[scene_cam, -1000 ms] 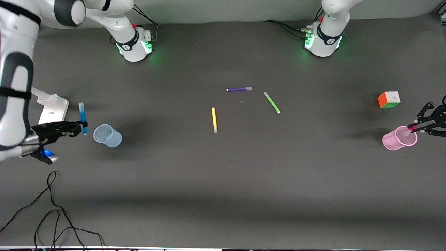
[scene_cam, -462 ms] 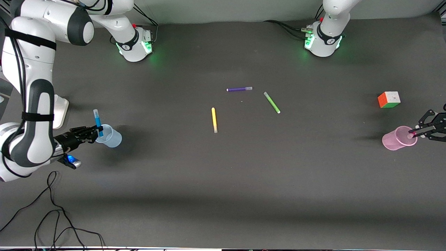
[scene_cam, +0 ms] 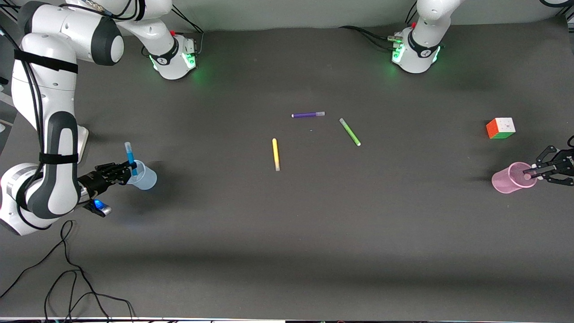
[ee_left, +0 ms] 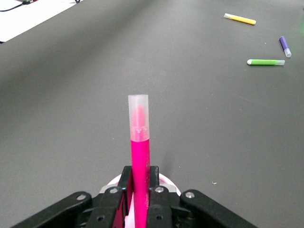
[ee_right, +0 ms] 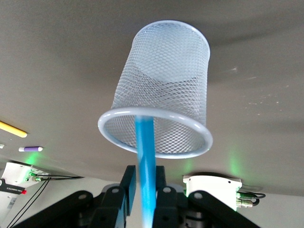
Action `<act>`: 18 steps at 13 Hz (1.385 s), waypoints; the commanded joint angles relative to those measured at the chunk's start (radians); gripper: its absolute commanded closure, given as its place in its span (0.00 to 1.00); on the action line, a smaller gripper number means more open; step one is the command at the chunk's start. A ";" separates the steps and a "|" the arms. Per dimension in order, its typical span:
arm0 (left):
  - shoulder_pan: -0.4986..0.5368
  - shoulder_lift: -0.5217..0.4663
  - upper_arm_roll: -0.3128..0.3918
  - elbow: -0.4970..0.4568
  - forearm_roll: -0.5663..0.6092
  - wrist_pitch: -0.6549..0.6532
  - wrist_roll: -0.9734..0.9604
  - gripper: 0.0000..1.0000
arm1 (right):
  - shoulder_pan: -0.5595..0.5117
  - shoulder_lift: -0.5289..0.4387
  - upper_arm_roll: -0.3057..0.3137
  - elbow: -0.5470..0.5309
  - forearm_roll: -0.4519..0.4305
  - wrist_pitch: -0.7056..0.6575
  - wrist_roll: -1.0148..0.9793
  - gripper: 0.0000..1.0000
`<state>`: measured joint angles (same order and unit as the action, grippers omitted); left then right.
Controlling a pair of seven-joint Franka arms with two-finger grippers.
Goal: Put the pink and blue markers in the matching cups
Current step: 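Lower the blue marker into the blue cup while the left gripper drops pink, then open both grippers and raise them away from the cups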
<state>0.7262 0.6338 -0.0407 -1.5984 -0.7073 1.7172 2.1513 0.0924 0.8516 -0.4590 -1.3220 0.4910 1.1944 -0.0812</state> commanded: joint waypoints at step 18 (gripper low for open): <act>-0.103 -0.170 -0.018 0.100 0.144 -0.059 -0.458 0.01 | 0.230 -0.570 -0.013 -0.004 -0.314 0.219 0.184 0.00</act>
<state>0.6849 0.5777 -0.0742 -1.4771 -0.6498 1.6654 1.8610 0.2751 0.3807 -0.4689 -1.2022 0.2297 1.3169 0.0826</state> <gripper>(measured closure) 0.004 0.000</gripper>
